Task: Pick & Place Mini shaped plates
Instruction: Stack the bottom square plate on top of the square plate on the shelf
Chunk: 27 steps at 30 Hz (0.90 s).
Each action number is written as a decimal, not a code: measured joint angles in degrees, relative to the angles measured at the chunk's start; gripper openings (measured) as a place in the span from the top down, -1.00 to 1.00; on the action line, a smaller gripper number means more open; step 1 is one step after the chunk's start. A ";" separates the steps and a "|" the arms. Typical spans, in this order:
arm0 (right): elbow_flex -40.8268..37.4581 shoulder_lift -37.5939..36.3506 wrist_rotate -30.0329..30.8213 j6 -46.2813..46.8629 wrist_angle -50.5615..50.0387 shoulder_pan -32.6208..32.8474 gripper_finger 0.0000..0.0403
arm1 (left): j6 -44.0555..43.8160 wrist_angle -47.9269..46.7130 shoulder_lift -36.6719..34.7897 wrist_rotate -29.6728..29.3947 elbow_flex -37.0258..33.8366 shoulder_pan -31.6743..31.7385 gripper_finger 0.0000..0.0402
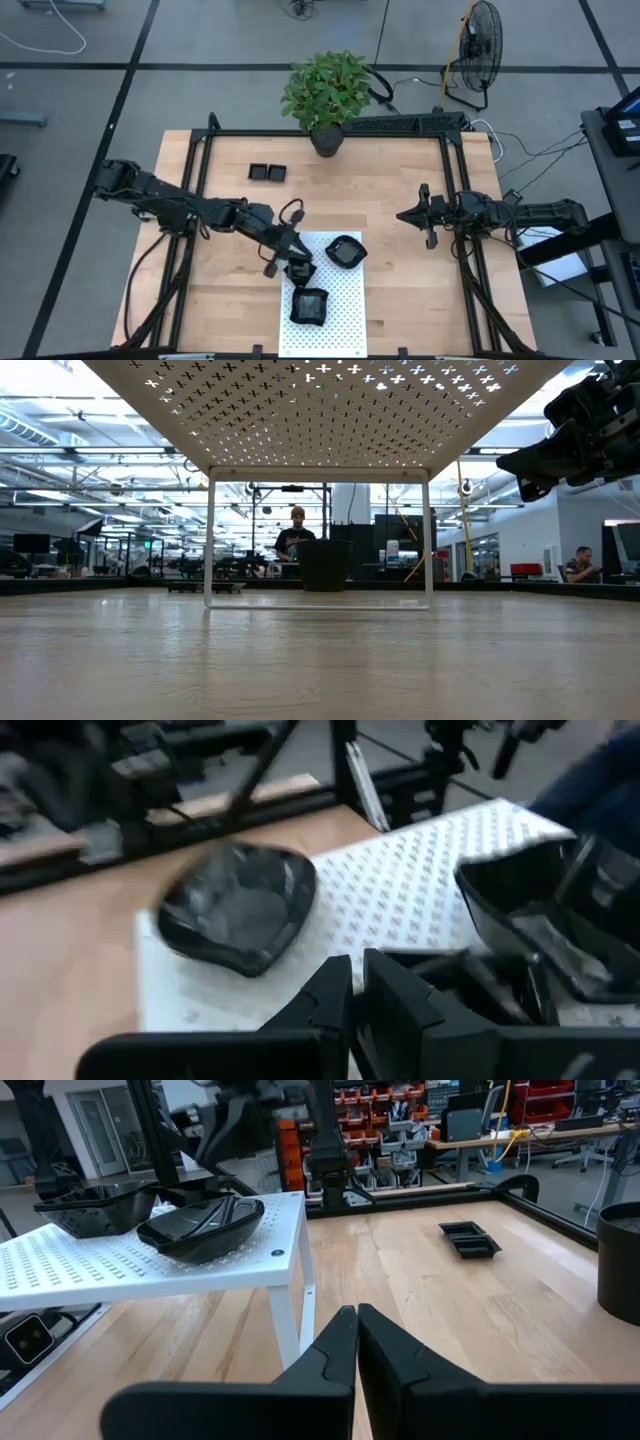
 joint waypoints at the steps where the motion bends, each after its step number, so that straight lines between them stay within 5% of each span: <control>1: 0.00 -0.02 0.01 0.00 0.00 0.01 1.00 | -0.33 0.25 -0.46 -1.45 0.02 -0.39 0.81; 10: 0.00 0.00 0.00 0.00 -0.02 0.00 1.00 | 0.78 -8.52 -2.74 -13.43 -0.04 -8.30 0.81; 17: 0.00 -0.02 0.02 0.00 -0.02 0.02 1.00 | -2.88 -10.29 -7.36 -33.87 -0.02 -14.27 0.81; 22: 0.00 -0.02 0.01 0.00 -0.02 0.01 1.00 | -18.26 -14.87 -10.74 -30.23 0.13 -14.52 0.70; 27: 0.00 -0.02 0.02 0.00 -0.02 0.02 1.00 | -30.83 -20.02 -9.81 -27.40 0.04 -13.94 0.28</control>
